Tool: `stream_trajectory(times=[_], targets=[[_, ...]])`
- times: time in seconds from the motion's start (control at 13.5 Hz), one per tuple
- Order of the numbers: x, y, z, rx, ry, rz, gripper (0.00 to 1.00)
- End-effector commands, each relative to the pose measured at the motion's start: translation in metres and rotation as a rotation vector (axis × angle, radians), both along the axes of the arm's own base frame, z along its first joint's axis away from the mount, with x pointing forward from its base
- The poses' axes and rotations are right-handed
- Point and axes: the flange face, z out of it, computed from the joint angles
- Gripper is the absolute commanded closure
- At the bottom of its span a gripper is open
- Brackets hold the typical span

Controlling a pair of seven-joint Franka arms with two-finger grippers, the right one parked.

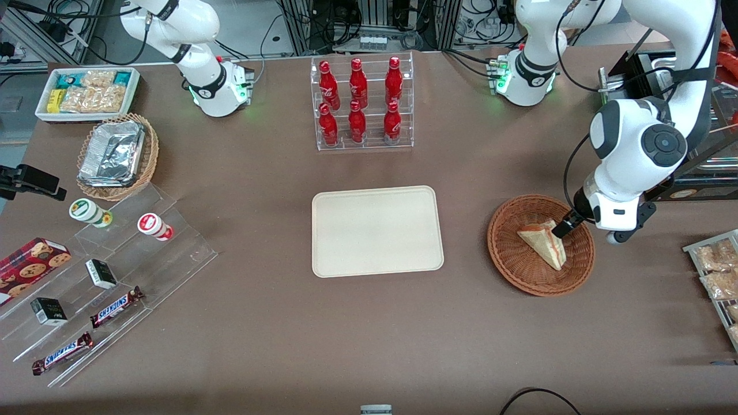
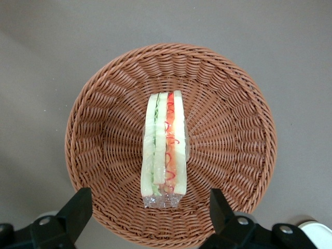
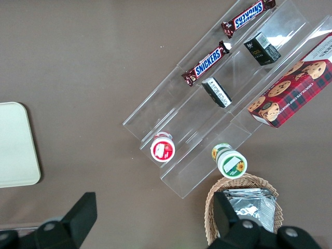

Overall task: Place sandwich from basket to tray
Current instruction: 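Lower the left gripper and close it on the sandwich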

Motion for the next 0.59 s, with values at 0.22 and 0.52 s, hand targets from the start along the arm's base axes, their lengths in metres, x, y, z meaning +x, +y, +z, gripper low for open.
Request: stream_trajectory(times=[0.22,0.52], targets=[[0.006,-0.017,-0.041,-0.016,-0.015,0.01,0.0],[0.01,-0.017,-0.067,-0.017,-0.013,0.012,0.0]])
